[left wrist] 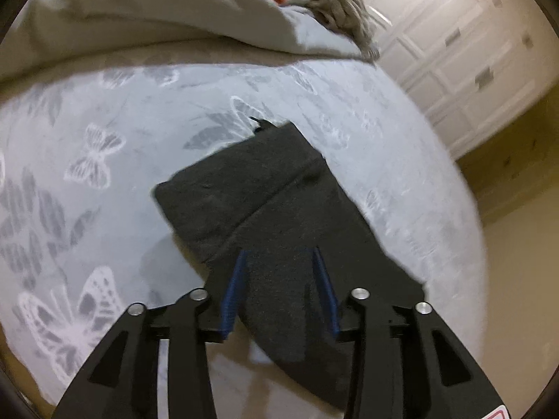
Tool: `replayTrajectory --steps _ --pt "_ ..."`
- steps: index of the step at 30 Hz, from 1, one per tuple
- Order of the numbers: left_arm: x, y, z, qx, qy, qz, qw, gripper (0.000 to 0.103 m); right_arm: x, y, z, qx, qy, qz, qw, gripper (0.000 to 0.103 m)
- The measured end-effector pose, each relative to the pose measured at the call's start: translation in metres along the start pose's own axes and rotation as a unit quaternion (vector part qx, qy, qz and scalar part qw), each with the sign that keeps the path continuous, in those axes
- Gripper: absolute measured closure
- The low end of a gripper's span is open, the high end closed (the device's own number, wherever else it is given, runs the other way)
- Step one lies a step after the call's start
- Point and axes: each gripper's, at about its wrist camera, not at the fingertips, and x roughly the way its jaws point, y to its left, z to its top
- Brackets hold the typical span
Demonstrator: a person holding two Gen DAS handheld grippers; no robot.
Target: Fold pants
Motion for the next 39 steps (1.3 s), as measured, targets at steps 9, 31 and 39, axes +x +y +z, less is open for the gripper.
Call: replayTrajectory --steps 9,31,39 --pt "0.019 0.059 0.021 -0.127 0.049 -0.029 0.9903 0.064 0.002 0.008 -0.001 -0.016 -0.012 -0.016 1.0 0.047" --pt "0.032 0.072 0.021 -0.166 0.055 -0.032 0.9842 0.046 0.02 -0.017 0.001 0.03 0.013 0.052 0.998 0.028" --pt "0.039 0.07 0.013 -0.206 0.072 -0.087 0.972 0.043 0.041 0.017 0.006 -0.025 0.007 0.064 0.998 0.062"
